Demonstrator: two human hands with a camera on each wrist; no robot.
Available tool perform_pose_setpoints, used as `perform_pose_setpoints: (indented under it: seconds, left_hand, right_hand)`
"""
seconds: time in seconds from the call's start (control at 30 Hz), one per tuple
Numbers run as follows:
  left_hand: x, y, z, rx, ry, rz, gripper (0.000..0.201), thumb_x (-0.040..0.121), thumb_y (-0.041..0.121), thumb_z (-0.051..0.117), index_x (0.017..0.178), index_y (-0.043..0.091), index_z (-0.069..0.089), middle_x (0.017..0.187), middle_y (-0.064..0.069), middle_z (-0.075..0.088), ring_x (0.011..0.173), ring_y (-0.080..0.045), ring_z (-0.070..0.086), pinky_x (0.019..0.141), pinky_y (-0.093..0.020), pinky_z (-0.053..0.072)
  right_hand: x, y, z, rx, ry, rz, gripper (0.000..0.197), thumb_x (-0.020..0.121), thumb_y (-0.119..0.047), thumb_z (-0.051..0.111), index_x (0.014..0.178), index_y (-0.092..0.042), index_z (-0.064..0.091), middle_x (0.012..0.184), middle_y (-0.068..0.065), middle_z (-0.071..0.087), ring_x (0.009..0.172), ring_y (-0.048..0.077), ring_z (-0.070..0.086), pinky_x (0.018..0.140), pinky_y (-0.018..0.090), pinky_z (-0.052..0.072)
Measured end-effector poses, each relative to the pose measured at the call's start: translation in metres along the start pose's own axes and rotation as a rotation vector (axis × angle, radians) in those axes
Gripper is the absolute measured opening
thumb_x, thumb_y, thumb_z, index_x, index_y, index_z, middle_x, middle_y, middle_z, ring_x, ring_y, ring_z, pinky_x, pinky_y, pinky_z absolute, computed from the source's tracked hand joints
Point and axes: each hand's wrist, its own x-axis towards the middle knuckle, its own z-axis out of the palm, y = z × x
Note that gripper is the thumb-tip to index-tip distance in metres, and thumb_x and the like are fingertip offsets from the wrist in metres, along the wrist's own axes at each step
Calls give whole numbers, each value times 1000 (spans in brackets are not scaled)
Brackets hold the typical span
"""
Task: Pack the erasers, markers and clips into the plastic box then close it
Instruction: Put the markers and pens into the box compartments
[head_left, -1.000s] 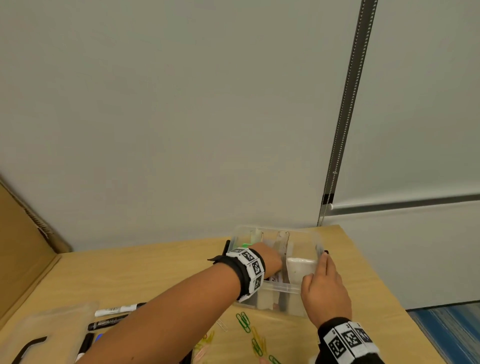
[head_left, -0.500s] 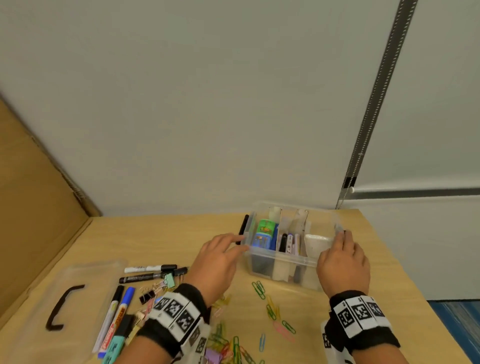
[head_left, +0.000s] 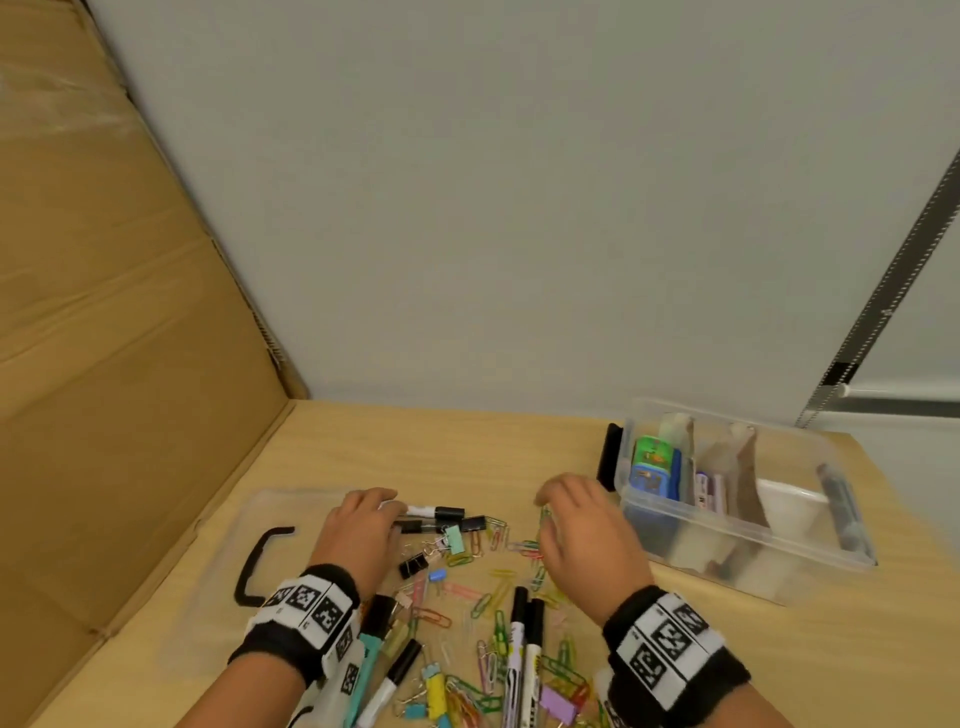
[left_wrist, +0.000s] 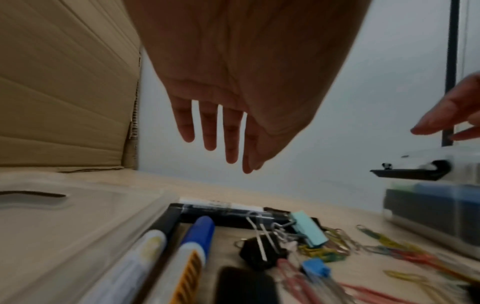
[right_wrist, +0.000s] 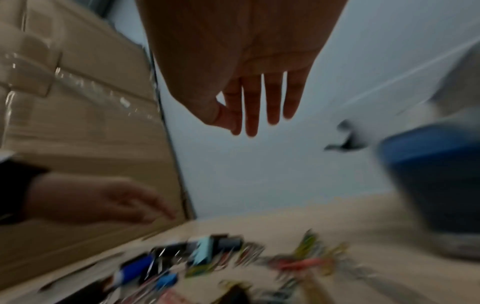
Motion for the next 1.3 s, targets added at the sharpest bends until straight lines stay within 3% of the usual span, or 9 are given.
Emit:
perform_pose_setpoints:
  seconds: [0.2,0.4,0.57,0.77,0.93,1.0,1.07,1.17,1.3]
  left_hand:
    - [53,-13,10,175,-209,77,41,95,11,43,131,29,50,131,1,53,120,-23,44,99,-37,41]
    - [82,-14,10,261,-334,91,27,92,11,49,112,20,64,113,-5,63,101,-26,60,85,-36,49]
    - [95,-24,14,221,-341,87,21,93,20,52,108,24,66,114,1,65,103,-21,61,90,-32,45]
    - [89,-34,-1,-2,-274,25,14,93,22,48,104,22,57,104,-1,62,91,-22,61,80,-33,51]
    - [61,-46,-19,-321,-124,2,14,93,24,53,104,31,52,102,11,62,83,-8,60,70,-23,46]
    - [46,-42,-23,-405,-107,41,24,93,23,54,113,36,50,101,12,61,83,-6,60,70,-22,47]
    - [34,-33,-26,-452,-93,68,30,94,23,53,120,37,50,101,12,59,87,-6,60,73,-21,47]
    - [24,-18,-24,-467,-74,95,27,94,25,53,118,38,51,103,14,57,87,-3,59,73,-20,47]
    - [19,6,-20,-475,-30,152,21,93,22,54,107,37,51,106,20,57,88,-2,60,76,-24,51]
  right_hand:
    - [55,-41,62,4,-383,-108,29,95,-13,39,121,-15,53,118,3,52,108,22,48,81,35,47]
    - [83,-72,109,-131,-562,-98,34,93,-17,45,126,-9,51,120,12,50,113,30,44,83,41,43]
    - [88,-76,128,-255,-607,-49,37,90,-11,49,127,-10,50,124,14,48,116,33,41,91,42,40]
    - [78,-72,113,-43,-362,-38,28,91,-9,47,118,-14,54,121,5,50,109,26,47,89,37,41]
    - [39,-50,58,28,-137,-121,23,93,-21,52,115,-22,56,109,-5,59,96,16,56,79,26,46]
    - [24,-35,28,79,-85,-5,26,97,-31,46,121,-24,54,107,-9,58,91,10,57,71,16,41]
    - [11,-16,-3,118,-4,153,29,99,-34,40,123,-24,51,99,-12,58,74,3,56,57,8,38]
    - [-5,18,-40,154,168,375,30,99,-28,37,128,-23,44,84,-11,57,62,1,55,55,22,42]
    - [-19,71,-74,244,329,563,32,97,-17,37,130,-18,37,99,8,61,68,13,57,52,22,36]
